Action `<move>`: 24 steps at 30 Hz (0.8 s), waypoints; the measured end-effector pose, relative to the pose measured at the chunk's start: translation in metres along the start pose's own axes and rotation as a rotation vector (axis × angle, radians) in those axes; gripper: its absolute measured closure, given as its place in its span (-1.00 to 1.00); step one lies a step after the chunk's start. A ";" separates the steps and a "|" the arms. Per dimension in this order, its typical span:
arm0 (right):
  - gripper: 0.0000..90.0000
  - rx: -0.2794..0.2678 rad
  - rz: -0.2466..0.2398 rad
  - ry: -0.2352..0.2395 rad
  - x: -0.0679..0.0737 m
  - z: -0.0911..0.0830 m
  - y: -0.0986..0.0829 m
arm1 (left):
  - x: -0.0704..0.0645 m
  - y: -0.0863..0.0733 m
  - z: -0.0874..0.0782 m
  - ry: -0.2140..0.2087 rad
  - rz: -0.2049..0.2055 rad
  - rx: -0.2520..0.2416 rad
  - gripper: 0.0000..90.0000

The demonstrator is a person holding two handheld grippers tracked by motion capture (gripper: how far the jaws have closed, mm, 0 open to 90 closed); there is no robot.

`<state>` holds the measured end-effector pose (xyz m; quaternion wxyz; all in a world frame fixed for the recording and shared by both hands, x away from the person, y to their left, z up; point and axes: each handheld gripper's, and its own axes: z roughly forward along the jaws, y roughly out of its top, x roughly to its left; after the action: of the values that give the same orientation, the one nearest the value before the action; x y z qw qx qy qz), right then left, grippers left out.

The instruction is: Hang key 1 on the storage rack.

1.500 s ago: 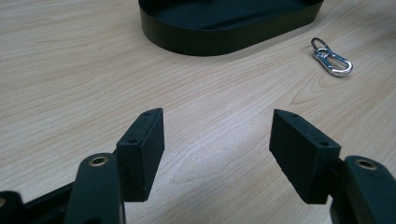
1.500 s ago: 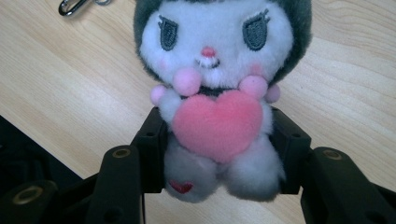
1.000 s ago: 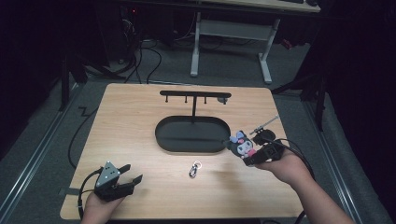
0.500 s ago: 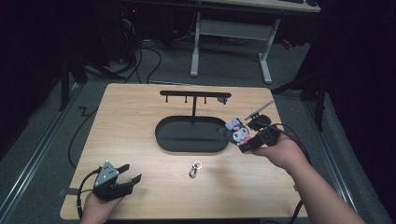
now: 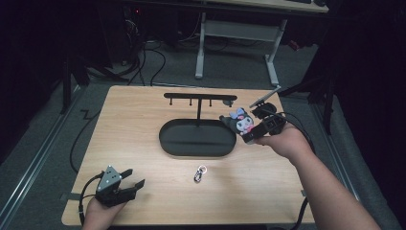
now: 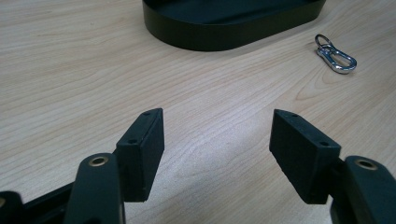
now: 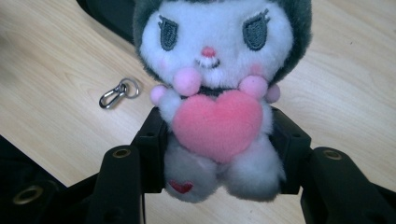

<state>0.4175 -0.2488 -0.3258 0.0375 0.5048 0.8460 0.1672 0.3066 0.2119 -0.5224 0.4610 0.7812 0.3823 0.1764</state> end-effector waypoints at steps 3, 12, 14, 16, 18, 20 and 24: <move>0.11 -0.008 -0.002 -0.007 -0.001 -0.003 0.007 | 0.000 0.000 0.000 -0.001 0.002 -0.002 -0.20; 0.10 -0.026 0.003 -0.029 0.001 -0.010 0.026 | 0.002 0.001 -0.002 0.000 0.001 -0.009 -0.20; 0.11 -0.029 0.005 -0.036 0.001 -0.010 0.029 | 0.002 0.001 -0.002 0.000 0.000 -0.010 -0.20; 0.11 -0.031 0.007 -0.040 0.000 -0.010 0.032 | 0.002 0.001 -0.002 0.000 0.001 -0.009 -0.20; 0.11 -0.039 0.009 -0.045 0.000 -0.011 0.035 | 0.002 0.001 -0.002 -0.001 0.001 -0.009 -0.20; 0.10 -0.043 0.016 -0.048 -0.001 -0.011 0.037 | 0.002 0.001 -0.002 -0.002 0.003 -0.006 -0.20; 0.11 -0.062 0.025 -0.068 -0.004 -0.012 0.040 | 0.002 0.001 -0.002 -0.003 0.004 -0.004 -0.20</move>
<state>0.4509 -0.2379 -0.3023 0.0800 0.5195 0.8322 0.1765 0.3073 0.2142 -0.5213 0.4628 0.7812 0.3797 0.1771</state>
